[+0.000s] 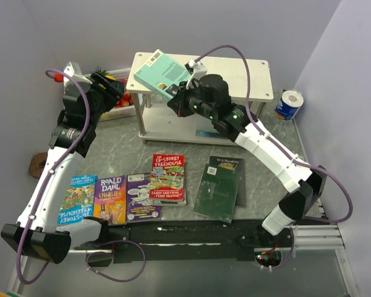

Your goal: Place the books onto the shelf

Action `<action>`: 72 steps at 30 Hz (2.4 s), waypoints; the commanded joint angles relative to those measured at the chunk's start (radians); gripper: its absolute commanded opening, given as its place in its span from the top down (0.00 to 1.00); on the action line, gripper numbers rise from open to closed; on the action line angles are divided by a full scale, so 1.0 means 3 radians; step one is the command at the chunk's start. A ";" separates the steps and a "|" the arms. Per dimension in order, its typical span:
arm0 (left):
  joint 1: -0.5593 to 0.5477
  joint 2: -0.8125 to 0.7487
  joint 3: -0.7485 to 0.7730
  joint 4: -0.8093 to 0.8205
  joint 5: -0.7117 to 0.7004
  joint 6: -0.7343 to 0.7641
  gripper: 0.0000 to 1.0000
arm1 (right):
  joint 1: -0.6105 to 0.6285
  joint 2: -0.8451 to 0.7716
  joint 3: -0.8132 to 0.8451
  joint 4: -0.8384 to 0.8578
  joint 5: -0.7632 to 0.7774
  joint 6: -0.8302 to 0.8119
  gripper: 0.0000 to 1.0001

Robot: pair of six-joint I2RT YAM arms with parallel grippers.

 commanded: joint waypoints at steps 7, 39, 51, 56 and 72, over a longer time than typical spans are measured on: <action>0.0086 0.0128 0.0310 0.0346 0.0243 0.0101 0.29 | -0.0528 -0.0015 0.0144 -0.0102 0.0045 0.0143 1.00; 0.0183 0.1514 0.1087 0.0863 0.1557 -0.0068 0.36 | -0.0953 0.0184 0.0487 -0.0199 -0.0088 0.0261 0.25; 0.0148 0.1637 0.1051 0.0944 0.1992 -0.0165 0.44 | -0.0963 0.0072 0.0247 -0.0097 -0.0098 0.0333 0.27; 0.0122 0.1581 0.0965 0.1006 0.1956 -0.0181 0.44 | -0.0983 0.0072 0.0272 -0.0143 -0.0078 0.0307 0.27; 0.0372 -0.0027 -0.0122 0.0126 0.0162 -0.0037 0.04 | -0.0744 -0.1722 -0.1556 0.0407 0.0541 0.0420 0.14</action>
